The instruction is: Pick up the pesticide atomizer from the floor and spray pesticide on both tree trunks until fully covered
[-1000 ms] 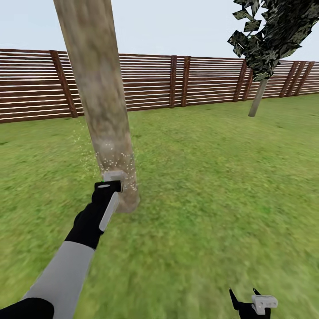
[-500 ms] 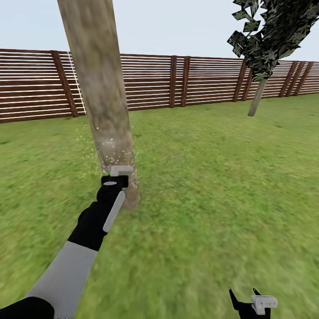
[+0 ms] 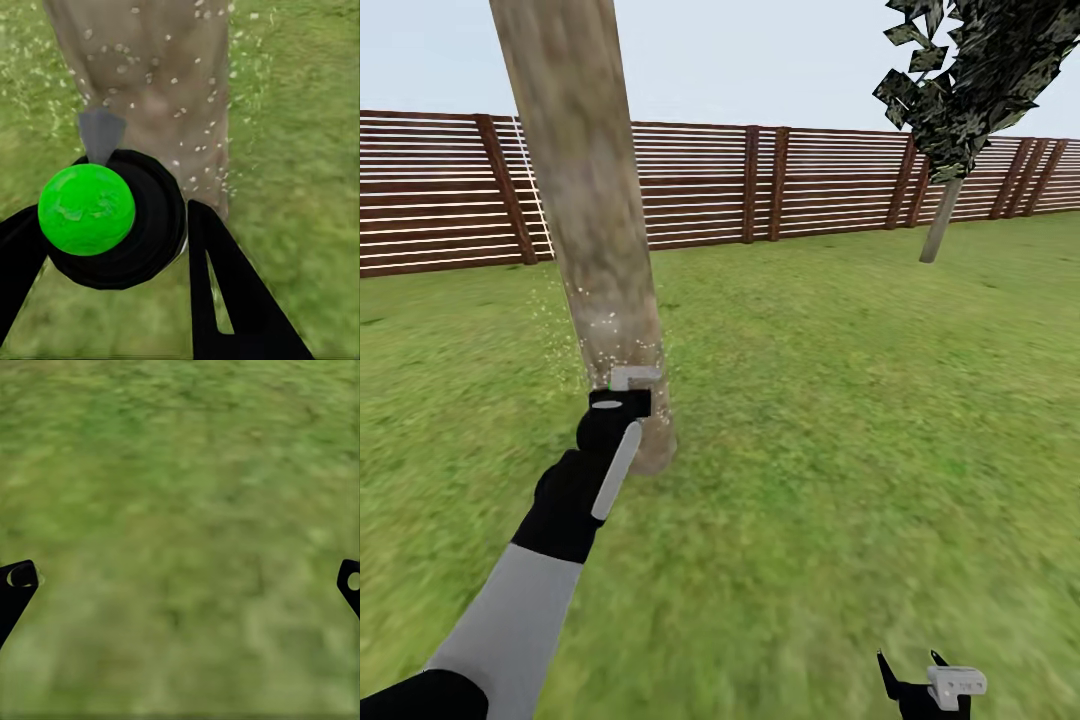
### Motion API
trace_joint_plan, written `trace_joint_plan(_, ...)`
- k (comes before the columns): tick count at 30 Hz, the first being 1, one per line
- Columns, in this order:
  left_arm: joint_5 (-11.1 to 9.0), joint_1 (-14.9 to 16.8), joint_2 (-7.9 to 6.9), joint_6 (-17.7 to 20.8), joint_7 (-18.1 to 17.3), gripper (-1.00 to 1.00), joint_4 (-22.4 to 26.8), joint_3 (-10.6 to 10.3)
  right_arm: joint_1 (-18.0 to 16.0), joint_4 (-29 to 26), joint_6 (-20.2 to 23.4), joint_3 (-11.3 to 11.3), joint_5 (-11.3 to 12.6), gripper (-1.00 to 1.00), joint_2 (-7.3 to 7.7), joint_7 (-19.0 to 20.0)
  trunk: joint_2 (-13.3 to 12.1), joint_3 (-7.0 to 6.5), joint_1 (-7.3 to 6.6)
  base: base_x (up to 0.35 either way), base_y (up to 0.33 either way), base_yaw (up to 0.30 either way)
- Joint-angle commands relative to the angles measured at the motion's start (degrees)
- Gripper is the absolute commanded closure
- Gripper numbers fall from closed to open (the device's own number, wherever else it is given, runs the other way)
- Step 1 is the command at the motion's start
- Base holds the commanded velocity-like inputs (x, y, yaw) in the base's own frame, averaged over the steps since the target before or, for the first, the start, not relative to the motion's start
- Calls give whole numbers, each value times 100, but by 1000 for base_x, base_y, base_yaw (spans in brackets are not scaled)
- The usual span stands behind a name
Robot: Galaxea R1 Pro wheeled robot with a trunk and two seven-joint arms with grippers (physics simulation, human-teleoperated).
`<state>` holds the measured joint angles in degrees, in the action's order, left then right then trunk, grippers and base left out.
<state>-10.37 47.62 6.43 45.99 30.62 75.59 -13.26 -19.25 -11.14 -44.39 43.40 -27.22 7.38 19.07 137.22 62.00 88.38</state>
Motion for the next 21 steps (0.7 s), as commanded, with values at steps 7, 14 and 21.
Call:
trace_joint_plan(7,-25,-1024,-781,-237,-10,100,-75,144,0,0,0,1,0,-100,0,0,0,0,0,-4,0,0)
trace_joint_plan(14,-54,-1842,-794,-660,-393,100,-461,148,0,5,5,-7,-3,-100,0,0,0,0,0,-305,0,0)
trace_joint_plan(21,1252,-1972,-1471,-2899,-5038,100,-3017,47,0,-40,17,-64,0,-100,-15,12,0,0,0,-95,0,0)
